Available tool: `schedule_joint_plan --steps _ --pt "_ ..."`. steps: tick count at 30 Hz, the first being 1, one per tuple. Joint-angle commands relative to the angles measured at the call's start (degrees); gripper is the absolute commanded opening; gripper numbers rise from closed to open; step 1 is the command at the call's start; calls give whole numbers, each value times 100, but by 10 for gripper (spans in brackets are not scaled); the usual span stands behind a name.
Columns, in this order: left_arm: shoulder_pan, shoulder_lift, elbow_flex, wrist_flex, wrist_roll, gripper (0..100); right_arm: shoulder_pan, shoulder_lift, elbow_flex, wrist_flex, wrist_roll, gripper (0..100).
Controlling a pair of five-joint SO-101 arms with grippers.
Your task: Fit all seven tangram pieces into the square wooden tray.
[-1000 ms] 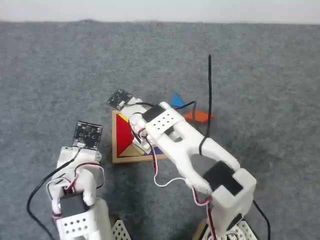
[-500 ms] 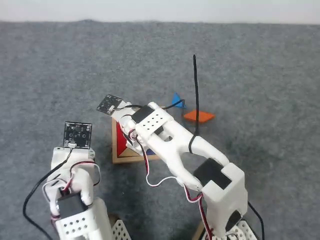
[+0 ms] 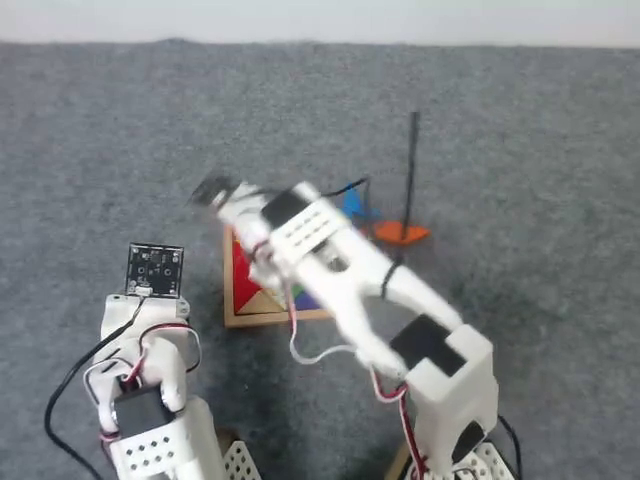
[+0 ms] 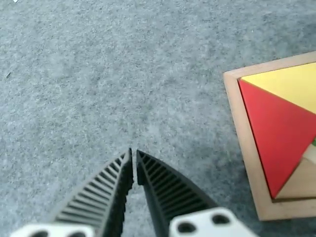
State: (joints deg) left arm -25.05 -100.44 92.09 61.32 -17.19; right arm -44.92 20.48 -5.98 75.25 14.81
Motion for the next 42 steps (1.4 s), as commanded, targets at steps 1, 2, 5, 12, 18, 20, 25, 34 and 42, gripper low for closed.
schedule_joint_plan --steps 1,2,5,12,18,20,25,34,42 --pt "-26 -53 -75 -149 62 13 558 -22 -431 -127 18 50" --pt "-26 -53 -75 -149 62 13 655 4 -369 -277 18 9" --pt "-26 -53 -75 -141 62 13 743 251 -255 -549 53 23" --pt "-26 -53 -75 -141 62 13 576 831 -404 -585 62 8" --pt "-26 -53 -75 -149 53 13 66 831 -413 -505 62 9" --pt "-26 -53 -75 -149 53 13 4 831 -413 -505 62 9" --pt "-26 -53 -75 -149 53 13 268 611 -466 -391 70 9" --pt "-26 -53 -75 -132 53 13 1684 -207 -993 -40 70 86" --pt "-26 -53 -66 -132 53 13 2000 1015 -2110 -365 62 166"
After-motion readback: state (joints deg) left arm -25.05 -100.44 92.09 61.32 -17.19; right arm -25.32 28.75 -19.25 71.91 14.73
